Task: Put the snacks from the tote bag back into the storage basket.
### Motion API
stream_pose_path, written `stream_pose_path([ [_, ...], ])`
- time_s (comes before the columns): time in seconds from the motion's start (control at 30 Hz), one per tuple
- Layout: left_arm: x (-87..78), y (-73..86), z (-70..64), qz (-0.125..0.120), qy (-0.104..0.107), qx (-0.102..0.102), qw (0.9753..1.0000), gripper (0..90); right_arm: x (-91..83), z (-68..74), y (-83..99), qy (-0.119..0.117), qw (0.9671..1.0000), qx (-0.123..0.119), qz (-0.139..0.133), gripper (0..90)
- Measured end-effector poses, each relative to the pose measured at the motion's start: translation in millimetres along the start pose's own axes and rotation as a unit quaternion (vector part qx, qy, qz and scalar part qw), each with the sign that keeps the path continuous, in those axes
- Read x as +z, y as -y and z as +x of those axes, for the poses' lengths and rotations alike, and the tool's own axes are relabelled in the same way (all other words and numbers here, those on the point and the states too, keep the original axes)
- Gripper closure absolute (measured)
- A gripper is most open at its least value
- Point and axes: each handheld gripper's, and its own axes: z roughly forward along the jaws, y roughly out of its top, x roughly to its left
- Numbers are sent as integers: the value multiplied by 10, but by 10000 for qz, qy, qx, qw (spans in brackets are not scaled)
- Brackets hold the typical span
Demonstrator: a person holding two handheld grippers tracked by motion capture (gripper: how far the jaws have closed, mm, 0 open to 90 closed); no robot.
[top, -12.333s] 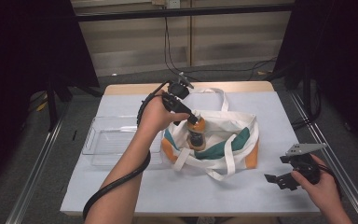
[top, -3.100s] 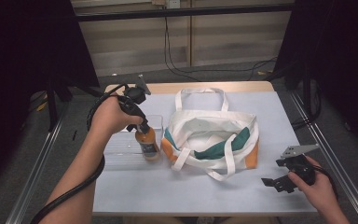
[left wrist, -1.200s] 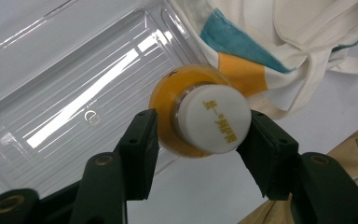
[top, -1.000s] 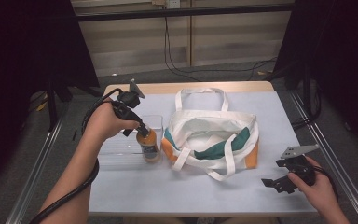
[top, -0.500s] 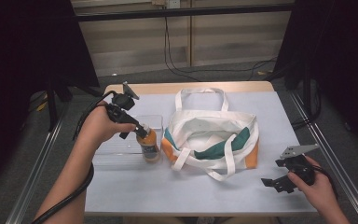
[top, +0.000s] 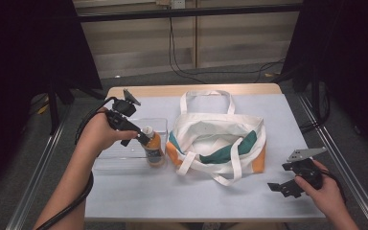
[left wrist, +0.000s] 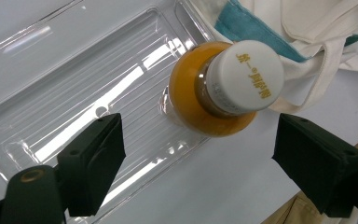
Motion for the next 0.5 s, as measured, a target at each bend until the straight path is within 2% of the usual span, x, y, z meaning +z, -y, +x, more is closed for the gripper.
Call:
stream_pose_path([
  [0.5, 65, 25, -25, 57, 4, 42, 10000, 145, -30, -64, 36, 18, 9998, 158, -72, 24],
])
